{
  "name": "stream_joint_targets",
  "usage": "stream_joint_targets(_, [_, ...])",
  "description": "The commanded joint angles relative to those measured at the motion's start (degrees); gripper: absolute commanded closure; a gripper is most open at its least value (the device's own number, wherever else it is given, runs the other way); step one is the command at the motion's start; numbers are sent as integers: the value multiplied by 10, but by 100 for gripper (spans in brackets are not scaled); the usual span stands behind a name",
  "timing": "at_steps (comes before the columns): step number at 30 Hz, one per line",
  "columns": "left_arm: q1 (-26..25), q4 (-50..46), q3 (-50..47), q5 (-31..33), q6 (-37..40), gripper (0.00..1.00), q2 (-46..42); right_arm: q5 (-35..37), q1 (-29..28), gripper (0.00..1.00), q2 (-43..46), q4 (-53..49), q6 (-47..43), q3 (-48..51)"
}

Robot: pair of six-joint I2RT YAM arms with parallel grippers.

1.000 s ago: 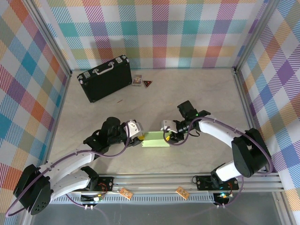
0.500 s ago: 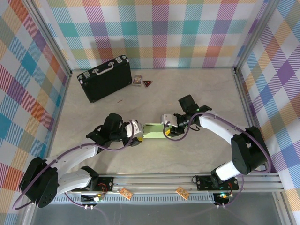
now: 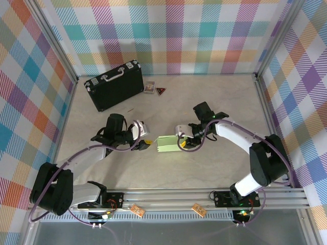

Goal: Fold the paper box

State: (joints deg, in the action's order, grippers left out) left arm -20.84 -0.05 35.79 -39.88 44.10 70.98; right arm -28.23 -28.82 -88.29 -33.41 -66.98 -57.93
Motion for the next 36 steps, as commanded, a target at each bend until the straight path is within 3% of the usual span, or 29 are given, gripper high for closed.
stream_joint_targets(1, [4,-34,26,-61,53,41,4,-38,3,58,-4,-20,-23,-5])
stream_joint_targets(8, [4,-127,84,-120,111,46,45,-52,2,58,-4,-22,-26,-6])
stream_joint_targets(14, [-8,-121,84,-160,125,45,55,-53,3,58,-12,-25,-25,-8])
stream_joint_targets(25, [-45,-107,102,-136,122,45,86,-59,2,58,-11,-27,-25,-9])
stream_joint_targets(36, [-72,-87,118,-119,99,54,108,-66,-2,59,-17,-33,-25,-11])
